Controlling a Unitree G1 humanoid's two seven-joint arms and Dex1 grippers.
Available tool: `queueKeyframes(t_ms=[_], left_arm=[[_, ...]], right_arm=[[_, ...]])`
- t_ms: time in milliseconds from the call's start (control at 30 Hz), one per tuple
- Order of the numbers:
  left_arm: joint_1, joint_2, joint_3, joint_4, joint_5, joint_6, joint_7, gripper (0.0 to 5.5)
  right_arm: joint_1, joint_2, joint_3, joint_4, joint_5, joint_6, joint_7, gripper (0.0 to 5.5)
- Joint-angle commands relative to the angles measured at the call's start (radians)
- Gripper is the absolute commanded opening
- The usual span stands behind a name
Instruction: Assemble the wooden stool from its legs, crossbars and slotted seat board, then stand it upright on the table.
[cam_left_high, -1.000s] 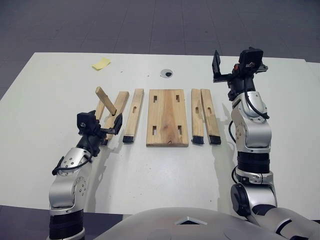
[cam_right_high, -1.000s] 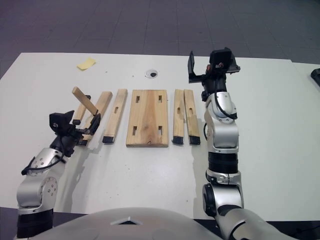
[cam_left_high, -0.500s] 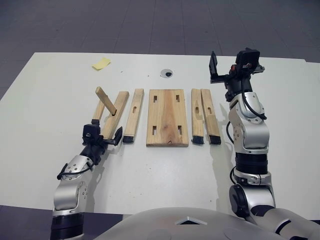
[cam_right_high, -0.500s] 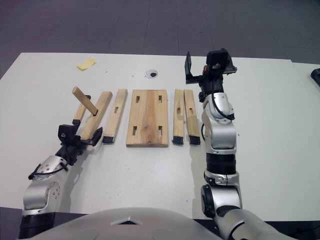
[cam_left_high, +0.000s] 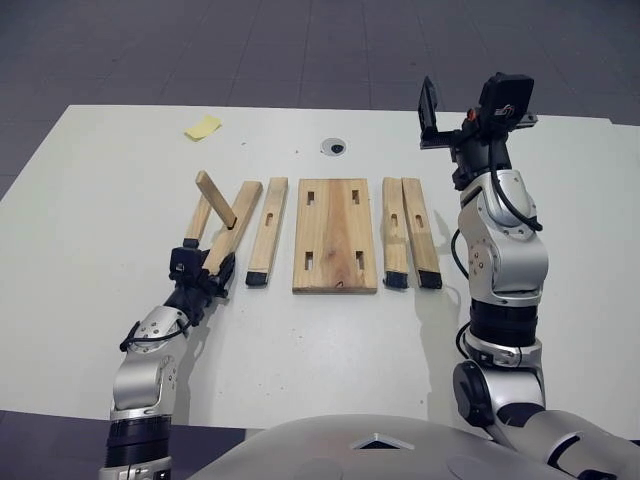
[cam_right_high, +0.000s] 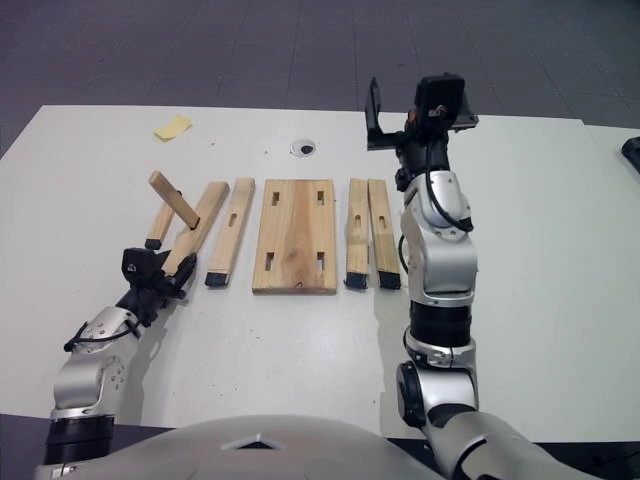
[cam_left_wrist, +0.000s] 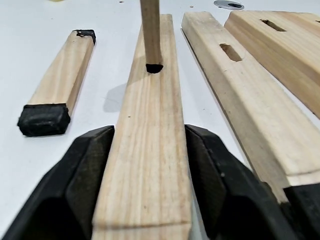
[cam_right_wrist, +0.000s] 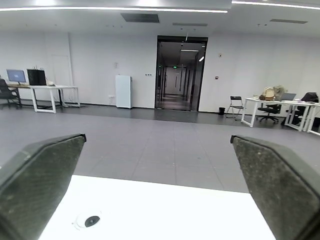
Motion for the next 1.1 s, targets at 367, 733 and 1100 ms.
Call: queueKeyframes(t_ms=[367, 733, 1100], left_arm=[[-0.136, -0.014, 0.063, -0.013, -0.022, -0.023, 0.059, 2.04], [-0.399, -0.02, -0.05, -0.149, 0.055, -0.105, 0.077, 2.04], [-0.587, -0.034, -0.213, -0.039, 0.115, -0.22, -0.04, 2.04]], right_arm=[[-0.04, 0.022, -0.085, 0.027, 0.111, 0.059, 0.01, 5.4], [-0.265, 0.085, -0.443, 0.19, 0.768, 0.305, -0.003, 5.4], [-0.375, -0.07, -0.327, 0.298, 0.932, 0.393, 0.233, 5.4]])
